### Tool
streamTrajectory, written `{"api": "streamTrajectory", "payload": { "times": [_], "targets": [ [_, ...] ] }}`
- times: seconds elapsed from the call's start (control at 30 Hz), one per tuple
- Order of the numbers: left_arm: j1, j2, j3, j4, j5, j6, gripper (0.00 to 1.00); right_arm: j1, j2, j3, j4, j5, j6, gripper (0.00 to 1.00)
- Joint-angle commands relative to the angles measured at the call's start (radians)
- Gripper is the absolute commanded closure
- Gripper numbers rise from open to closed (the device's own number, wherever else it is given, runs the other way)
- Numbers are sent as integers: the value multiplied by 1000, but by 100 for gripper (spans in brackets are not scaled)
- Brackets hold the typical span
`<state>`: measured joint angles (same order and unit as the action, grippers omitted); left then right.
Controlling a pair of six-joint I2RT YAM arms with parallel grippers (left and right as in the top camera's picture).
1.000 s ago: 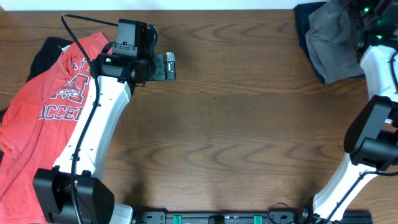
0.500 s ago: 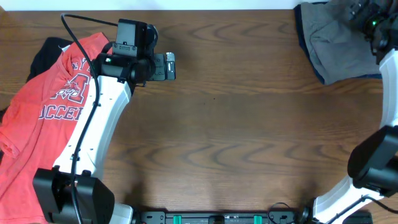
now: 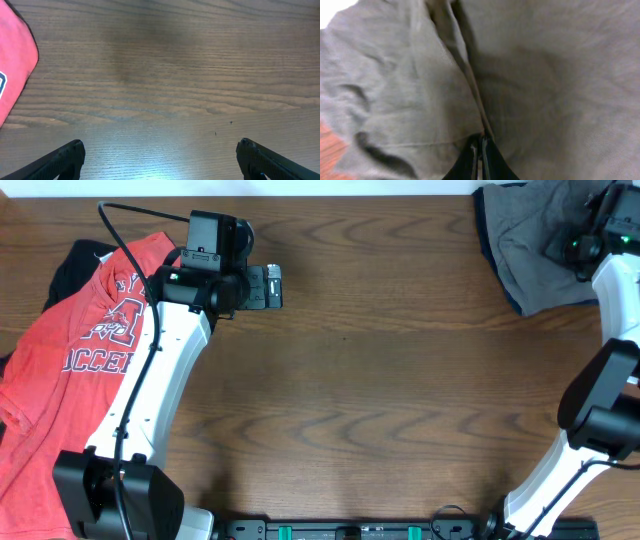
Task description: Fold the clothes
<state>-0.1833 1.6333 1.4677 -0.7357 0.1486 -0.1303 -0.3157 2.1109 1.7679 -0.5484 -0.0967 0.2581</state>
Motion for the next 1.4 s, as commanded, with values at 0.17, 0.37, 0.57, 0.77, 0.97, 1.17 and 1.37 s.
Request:
{"api": "streamTrajectory", "payload": {
  "times": [0.17, 0.37, 0.57, 0.77, 0.97, 1.17, 1.37],
  "targets": [
    [3, 13, 9, 1, -57, 6, 2, 22, 59, 3, 133, -19, 26, 96],
    [3, 13, 9, 13, -57, 6, 2, 94, 118, 3, 390, -134, 77, 96],
    [3, 13, 9, 39, -94, 6, 2, 206, 182, 3, 618, -115, 162, 97],
    [3, 13, 9, 40, -94, 6, 2, 208, 104, 3, 480, -65, 163, 92],
    [3, 13, 9, 41, -94, 6, 2, 138, -53, 3, 204, -72, 117, 87],
    [3, 13, 9, 41, -94, 6, 2, 58, -143, 3, 2, -86, 97, 78],
    [3, 13, 9, 41, -94, 6, 2, 6, -92, 3, -113, -106, 77, 65]
  ]
}}
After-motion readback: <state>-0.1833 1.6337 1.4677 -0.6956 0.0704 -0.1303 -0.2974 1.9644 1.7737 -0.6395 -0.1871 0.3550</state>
